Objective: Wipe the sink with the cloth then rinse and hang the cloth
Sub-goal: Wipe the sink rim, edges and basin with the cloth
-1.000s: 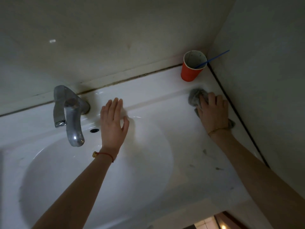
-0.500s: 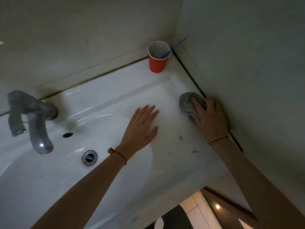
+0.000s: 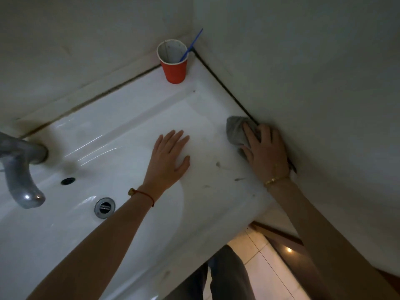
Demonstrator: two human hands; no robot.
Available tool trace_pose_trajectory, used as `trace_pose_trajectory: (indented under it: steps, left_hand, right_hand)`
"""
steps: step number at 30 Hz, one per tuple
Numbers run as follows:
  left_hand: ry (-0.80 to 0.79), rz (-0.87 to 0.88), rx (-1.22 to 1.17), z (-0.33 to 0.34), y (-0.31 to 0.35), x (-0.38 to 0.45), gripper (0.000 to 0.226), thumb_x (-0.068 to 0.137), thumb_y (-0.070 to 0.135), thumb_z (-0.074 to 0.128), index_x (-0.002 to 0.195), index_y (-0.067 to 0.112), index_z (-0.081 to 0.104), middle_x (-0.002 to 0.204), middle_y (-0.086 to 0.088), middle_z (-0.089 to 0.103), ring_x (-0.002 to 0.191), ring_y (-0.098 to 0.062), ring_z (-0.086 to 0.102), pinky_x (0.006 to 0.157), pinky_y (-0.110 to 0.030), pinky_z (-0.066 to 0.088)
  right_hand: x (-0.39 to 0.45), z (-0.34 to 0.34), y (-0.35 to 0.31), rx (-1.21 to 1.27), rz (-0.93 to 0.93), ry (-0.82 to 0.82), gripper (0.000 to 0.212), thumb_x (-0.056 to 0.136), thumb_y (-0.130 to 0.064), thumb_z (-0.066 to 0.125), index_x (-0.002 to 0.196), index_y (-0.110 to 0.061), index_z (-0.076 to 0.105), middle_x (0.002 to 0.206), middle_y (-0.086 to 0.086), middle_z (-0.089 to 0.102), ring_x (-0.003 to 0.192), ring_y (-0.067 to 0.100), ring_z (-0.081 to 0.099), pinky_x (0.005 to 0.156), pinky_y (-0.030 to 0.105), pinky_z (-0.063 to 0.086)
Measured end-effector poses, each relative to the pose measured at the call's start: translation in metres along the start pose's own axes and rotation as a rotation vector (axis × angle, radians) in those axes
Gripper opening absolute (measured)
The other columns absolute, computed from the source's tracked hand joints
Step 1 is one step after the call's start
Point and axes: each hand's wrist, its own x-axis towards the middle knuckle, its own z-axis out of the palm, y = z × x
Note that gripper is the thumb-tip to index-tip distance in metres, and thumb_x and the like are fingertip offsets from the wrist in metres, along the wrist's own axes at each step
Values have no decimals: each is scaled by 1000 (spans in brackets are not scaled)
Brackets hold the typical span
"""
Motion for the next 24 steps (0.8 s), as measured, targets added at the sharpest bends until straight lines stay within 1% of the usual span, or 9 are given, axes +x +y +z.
trace_pose_trajectory:
  steps: [2, 4, 6, 7, 12, 15, 18, 21, 24]
  left_hand:
    - [5, -4, -2, -1, 0, 0, 53, 95, 37, 48, 144, 16, 47, 153, -5, 43, 145, -26, 33, 121, -49, 22]
    - [10, -6, -3, -1, 1, 2, 53, 95, 37, 48, 144, 15, 48, 153, -5, 43, 145, -26, 34, 121, -50, 22]
    - [11, -10, -4, -1, 2, 1, 53, 95, 37, 48, 144, 15, 48, 153, -5, 43, 145, -26, 33, 121, -49, 21]
    - [11, -15, -2, -1, 2, 1, 53, 95, 38, 48, 144, 15, 48, 153, -5, 43, 146, -26, 33, 122, -48, 21]
    - [17, -17, 13, -1, 2, 2, 52, 95, 38, 50, 143, 15, 49, 152, -5, 44, 145, -25, 34, 122, -47, 20]
    - [44, -7, 4, 1, 3, 1, 52, 95, 37, 51, 142, 15, 51, 151, -6, 46, 144, -25, 36, 122, -47, 21]
    - [67, -4, -3, 2, 2, 1, 52, 94, 37, 52, 141, 15, 51, 151, -5, 46, 144, -25, 37, 121, -48, 22]
    - [71, -7, -11, 5, 2, 1, 52, 94, 37, 52, 142, 16, 51, 151, -5, 46, 144, -25, 36, 122, -48, 21]
    - [70, -16, -20, 5, 1, 0, 52, 94, 37, 52, 142, 15, 51, 151, -5, 46, 144, -25, 36, 122, -48, 21]
  right_hand:
    - [-37, -7, 13, 34, 29, 11, 56, 93, -45, 42, 141, -16, 47, 112, 19, 52, 88, 34, 47, 74, 41, 44]
    - [-60, -11, 22, 109, 74, 23, 52, 93, -41, 53, 138, -15, 51, 110, 19, 52, 88, 35, 48, 72, 42, 45]
    - [-54, -7, 21, 119, 78, 25, 58, 87, -37, 66, 138, -13, 51, 109, 18, 52, 87, 35, 48, 72, 42, 47]
    - [-42, -5, 16, 97, 60, 26, 62, 85, -38, 67, 139, -12, 49, 108, 18, 52, 87, 34, 48, 73, 41, 46]
    - [-4, 4, 5, 73, -1, 30, 61, 88, -40, 60, 141, -12, 46, 111, 16, 47, 88, 28, 41, 75, 38, 42]
    - [-39, -4, 15, 87, -65, 27, 57, 90, -43, 49, 140, -14, 48, 112, 15, 45, 87, 28, 39, 75, 37, 39]
    - [-67, -10, 22, 195, -66, -29, 51, 93, -43, 41, 135, -16, 55, 111, 13, 49, 87, 28, 42, 75, 37, 40]
    - [-59, -4, 19, 173, -80, -12, 46, 93, -39, 49, 132, -17, 58, 112, 14, 51, 87, 28, 43, 72, 36, 41]
    - [-35, 6, -9, 125, -80, -14, 47, 88, -34, 64, 129, -11, 59, 116, 19, 54, 90, 33, 48, 74, 39, 45]
